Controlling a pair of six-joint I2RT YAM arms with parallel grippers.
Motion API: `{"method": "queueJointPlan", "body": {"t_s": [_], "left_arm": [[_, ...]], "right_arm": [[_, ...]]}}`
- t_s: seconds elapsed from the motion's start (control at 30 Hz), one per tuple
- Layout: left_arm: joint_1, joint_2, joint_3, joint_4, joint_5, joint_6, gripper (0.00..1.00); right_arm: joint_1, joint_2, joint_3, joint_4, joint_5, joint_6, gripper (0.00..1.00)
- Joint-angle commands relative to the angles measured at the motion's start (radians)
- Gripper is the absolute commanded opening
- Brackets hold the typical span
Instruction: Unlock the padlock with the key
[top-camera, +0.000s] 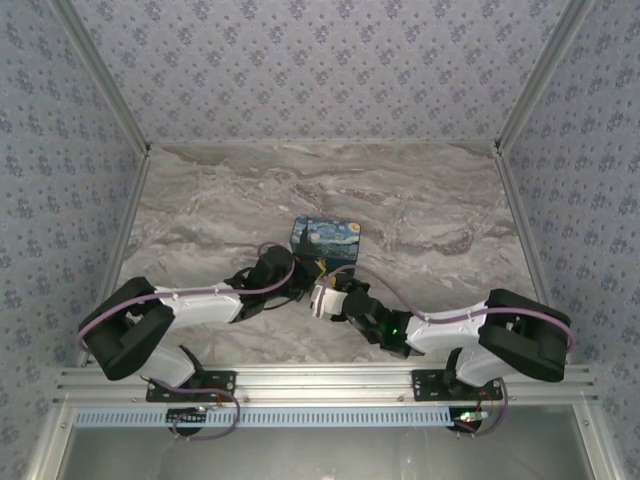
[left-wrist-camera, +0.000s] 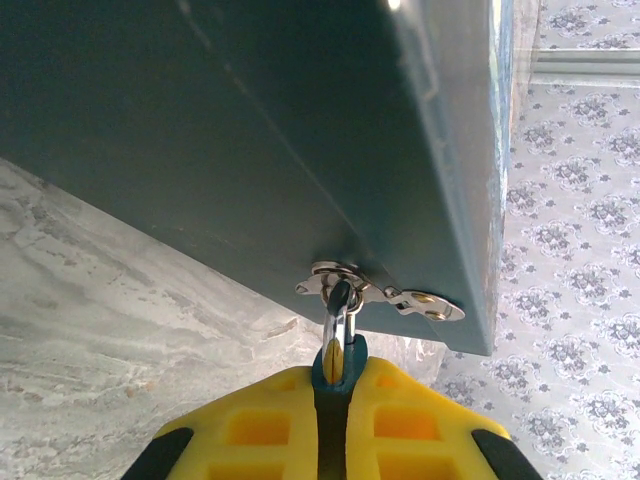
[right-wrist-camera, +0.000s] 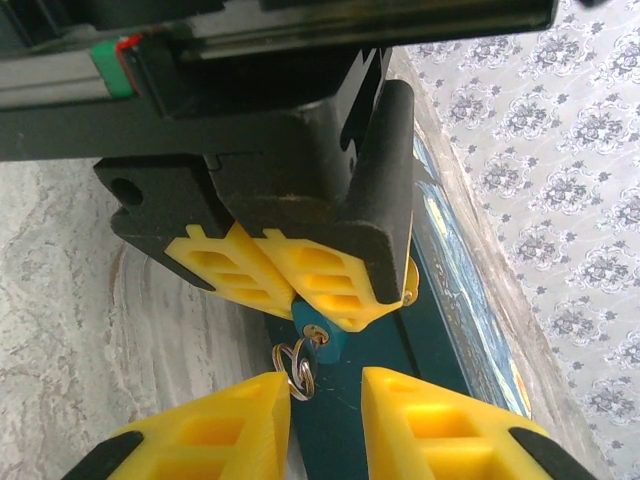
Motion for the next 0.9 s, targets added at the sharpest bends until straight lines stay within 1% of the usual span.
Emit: {"method": "queueJointPlan", "body": {"t_s": [0.0,0.33,0.87], "left_arm": [[-0.003,-0.030,0.038,0.029,0.017,-0.008,0.00],[-0.002,-0.025,0.039,0.031,0.021,-0.009,0.00],[-0.002,-0.022,0.039,0.032,0.027,-0.007,0.00]], "right_arm": [[-0.012,0.020,0.023,0.026,0.014,0.021,0.26],[-0.012,0.060,0.034,0.057,0.021,0.027,0.21],[-0.034,0.073,0.038,0.080,0.031,0.051,0.15]]}}
